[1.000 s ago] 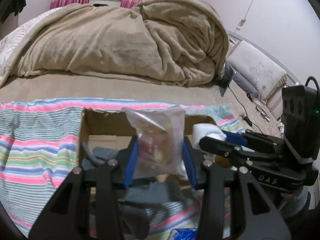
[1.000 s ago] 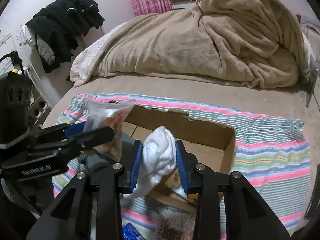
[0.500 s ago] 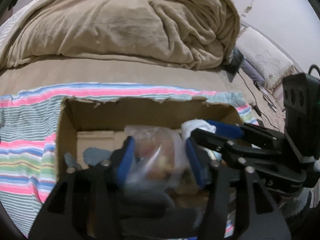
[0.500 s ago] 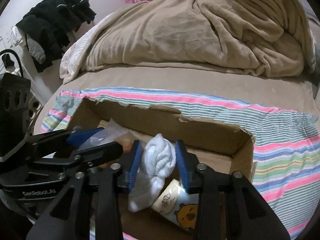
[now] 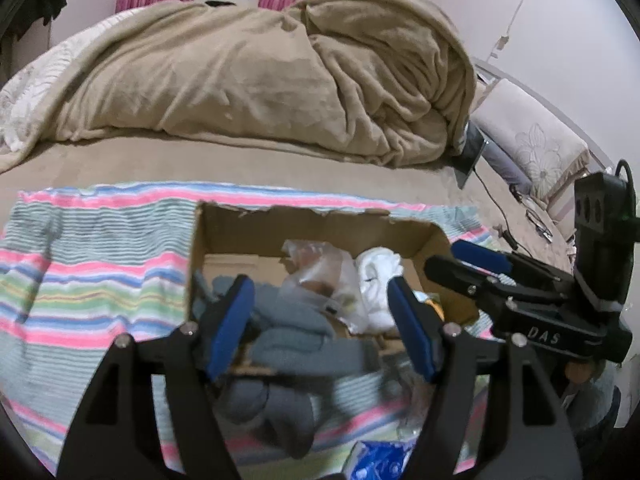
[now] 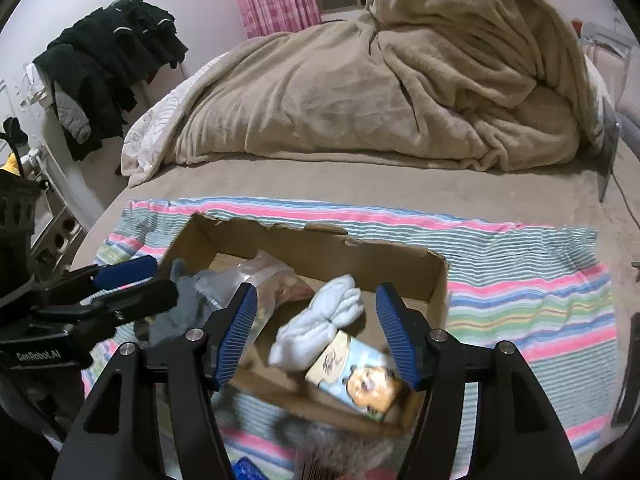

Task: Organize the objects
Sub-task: 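Lower the snack bag and white sock into the box and release both, then grasp the second grey glove with the left tool while the right tool grasps the cotton swab bag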

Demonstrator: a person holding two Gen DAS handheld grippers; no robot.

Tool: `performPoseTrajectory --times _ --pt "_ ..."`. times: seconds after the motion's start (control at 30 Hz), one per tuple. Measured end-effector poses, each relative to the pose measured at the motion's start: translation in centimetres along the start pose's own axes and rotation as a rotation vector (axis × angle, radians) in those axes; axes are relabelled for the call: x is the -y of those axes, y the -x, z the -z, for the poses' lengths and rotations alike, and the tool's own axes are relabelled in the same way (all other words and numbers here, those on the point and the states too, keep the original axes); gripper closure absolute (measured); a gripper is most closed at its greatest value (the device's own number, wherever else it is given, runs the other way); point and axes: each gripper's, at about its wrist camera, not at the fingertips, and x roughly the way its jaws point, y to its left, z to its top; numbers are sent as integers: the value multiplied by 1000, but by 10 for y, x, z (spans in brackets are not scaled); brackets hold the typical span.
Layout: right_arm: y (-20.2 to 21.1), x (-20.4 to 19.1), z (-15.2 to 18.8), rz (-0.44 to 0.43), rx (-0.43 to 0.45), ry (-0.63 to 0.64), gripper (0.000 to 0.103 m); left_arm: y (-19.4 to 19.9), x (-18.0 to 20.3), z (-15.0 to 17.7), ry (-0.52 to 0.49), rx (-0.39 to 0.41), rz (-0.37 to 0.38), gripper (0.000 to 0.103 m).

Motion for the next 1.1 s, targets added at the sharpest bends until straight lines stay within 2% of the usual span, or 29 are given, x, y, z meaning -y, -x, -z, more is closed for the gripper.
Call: performPoseTrajectory --times 0.07,0.13,0.47,0.73,1.1 --pt "10 -2 4 5 9 0 34 13 0 5 2 16 -7 23" --pt "22 -3 10 9 18 -2 29 23 1 11 6 23 -10 22" --pt "50 -6 38 43 13 -7 29 52 -3 53 26 6 -43 21" --pt "56 0 61 64 -15 -16 29 47 -11 78 39 -42 -64 21" --pt "34 8 94 78 -106 -26 29 17 -24 99 80 -131 -79 21"
